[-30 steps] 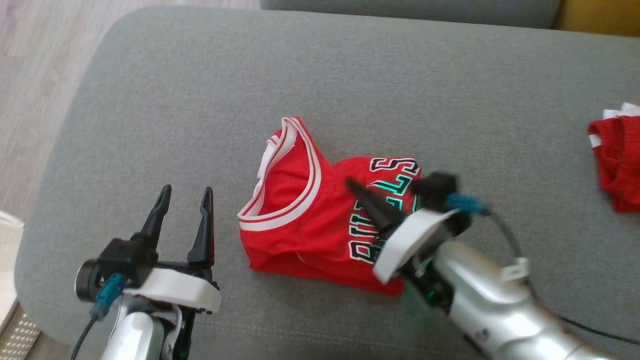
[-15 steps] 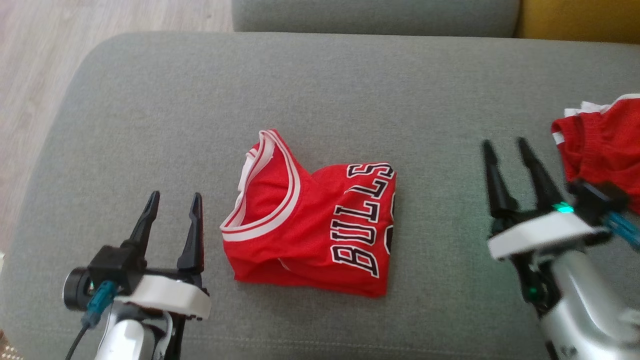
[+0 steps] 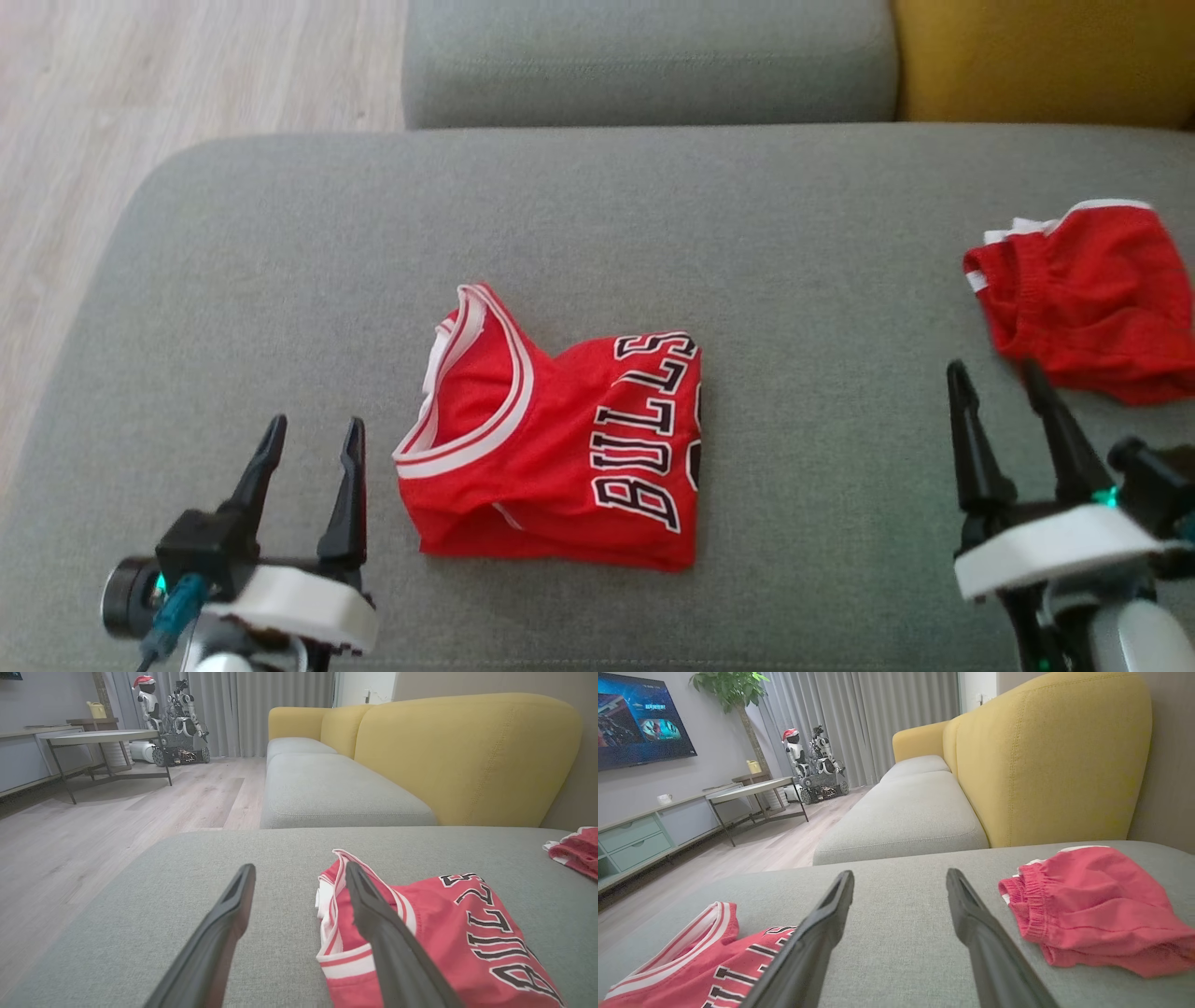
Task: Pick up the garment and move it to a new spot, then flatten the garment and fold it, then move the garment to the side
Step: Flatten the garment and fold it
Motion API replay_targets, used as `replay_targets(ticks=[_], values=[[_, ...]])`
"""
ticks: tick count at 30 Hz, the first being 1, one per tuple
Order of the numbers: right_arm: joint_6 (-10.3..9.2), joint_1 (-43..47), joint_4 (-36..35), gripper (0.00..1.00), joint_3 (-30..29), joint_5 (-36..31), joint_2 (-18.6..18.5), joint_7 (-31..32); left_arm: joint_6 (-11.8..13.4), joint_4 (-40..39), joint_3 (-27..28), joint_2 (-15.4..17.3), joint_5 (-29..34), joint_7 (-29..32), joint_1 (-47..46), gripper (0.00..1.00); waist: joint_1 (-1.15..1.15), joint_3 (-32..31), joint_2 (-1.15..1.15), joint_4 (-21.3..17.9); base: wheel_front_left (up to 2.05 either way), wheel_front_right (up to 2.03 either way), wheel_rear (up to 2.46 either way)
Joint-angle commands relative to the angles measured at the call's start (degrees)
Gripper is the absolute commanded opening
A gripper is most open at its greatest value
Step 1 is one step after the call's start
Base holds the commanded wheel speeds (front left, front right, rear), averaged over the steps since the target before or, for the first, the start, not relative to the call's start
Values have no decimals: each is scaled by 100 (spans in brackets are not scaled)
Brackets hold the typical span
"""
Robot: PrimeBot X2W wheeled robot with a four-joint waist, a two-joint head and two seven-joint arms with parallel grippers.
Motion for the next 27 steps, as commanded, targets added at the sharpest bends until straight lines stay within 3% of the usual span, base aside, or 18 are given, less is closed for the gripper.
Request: replay_targets(ticks=[1,10,27], values=[[-4,-47,-328,100,65,-64,-25,77,31,-227,231,144,-38,11,-159,100,0,-80,0,-45,0,0,0],[-4,424,-807,100,-34,-196,108,389,121,-351,236,230,-42,104,79,100,0,-225,0,-109,0,0,0],[-4,588,-966,100,-99,-380,221,549,291,-553,194,272,-25,232,198,100,0,-249,0,-126,0,0,0]])
